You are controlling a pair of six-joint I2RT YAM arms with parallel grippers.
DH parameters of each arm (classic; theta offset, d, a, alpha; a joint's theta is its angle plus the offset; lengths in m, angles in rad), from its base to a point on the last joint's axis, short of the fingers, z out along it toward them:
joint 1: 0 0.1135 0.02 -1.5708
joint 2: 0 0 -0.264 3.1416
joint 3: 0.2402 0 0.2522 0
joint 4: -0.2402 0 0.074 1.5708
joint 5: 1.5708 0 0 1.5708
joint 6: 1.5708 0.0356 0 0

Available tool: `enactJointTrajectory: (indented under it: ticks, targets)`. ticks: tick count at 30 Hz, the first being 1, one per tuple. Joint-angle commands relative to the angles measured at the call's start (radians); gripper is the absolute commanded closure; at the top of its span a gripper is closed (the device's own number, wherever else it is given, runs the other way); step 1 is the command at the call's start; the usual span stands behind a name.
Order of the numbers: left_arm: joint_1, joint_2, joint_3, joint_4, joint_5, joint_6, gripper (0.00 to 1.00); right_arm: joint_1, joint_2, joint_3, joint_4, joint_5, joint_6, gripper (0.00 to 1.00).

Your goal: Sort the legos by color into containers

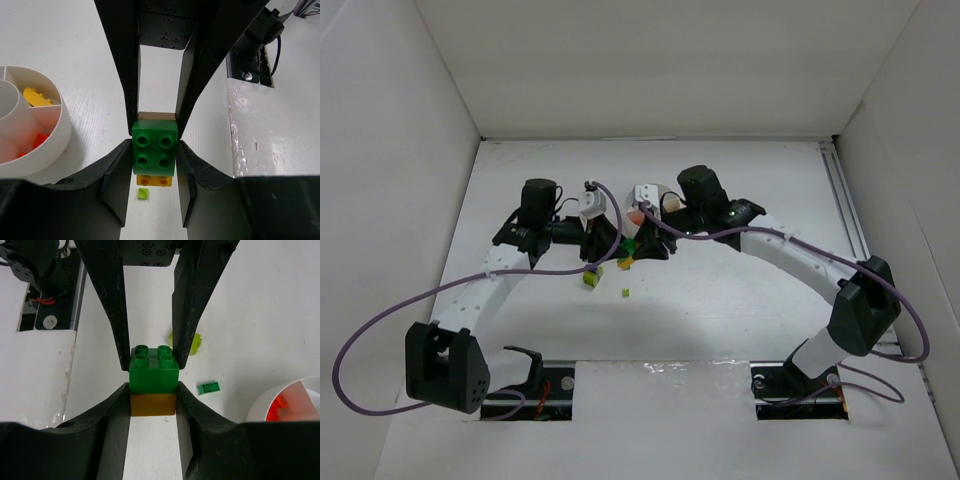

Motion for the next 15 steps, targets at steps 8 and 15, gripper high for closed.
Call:
enactJointTrajectory:
  ticks: [8, 15]
  targets:
    - [0.084, -0.095, -0.023, 0.172, 0.008, -0.151, 1.00, -0.087, -0.059, -0.113, -0.068, 0.033, -0.069, 1.00]
    - [0.104, -0.122, -0.042, 0.218, -0.015, -0.187, 1.00, -0.137, -0.059, -0.147, -0.056, 0.044, -0.025, 1.00]
